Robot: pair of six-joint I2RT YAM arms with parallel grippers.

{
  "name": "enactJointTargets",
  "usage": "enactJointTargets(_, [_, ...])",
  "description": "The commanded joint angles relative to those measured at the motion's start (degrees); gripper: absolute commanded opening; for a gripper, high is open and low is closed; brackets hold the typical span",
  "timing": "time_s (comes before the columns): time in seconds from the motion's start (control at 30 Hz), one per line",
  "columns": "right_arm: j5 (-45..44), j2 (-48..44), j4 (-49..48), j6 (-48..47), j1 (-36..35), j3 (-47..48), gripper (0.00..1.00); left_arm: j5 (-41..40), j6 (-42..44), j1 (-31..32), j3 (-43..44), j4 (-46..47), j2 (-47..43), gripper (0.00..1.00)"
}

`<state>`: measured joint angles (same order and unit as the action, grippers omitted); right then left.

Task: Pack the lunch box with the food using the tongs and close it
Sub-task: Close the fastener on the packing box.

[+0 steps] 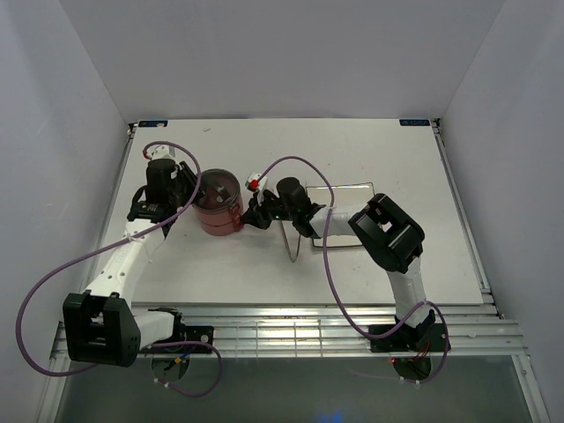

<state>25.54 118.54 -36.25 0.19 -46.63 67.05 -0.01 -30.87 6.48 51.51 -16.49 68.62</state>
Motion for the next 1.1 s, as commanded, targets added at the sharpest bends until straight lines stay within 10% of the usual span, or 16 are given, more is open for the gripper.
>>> enactJointTargets(0.0, [-2.78, -1.56, 0.21, -2.03, 0.22, -0.52, 0.09, -0.52, 0.55, -0.24, 0.88, 1.02, -0.15, 0.41])
enactJointTargets(0.13, [-3.92, -1.91, 3.11, -2.56, 0.22, 0.71, 0.37, -1.66, 0.81, -0.33, 1.14, 0.41, 0.02, 0.41])
enactJointTargets(0.43, [3.1, -0.95, 10.32, -8.62, 1.63, 4.85, 0.64, -4.03, 0.73, -1.21, 1.84, -1.52, 0.02, 0.41])
enactJointTargets(1.07, [10.41, 4.69, 9.89, -8.53, 2.25, 10.65, 0.33, -0.17, 0.99, -2.88, 2.9, 4.18, 11.97, 0.39])
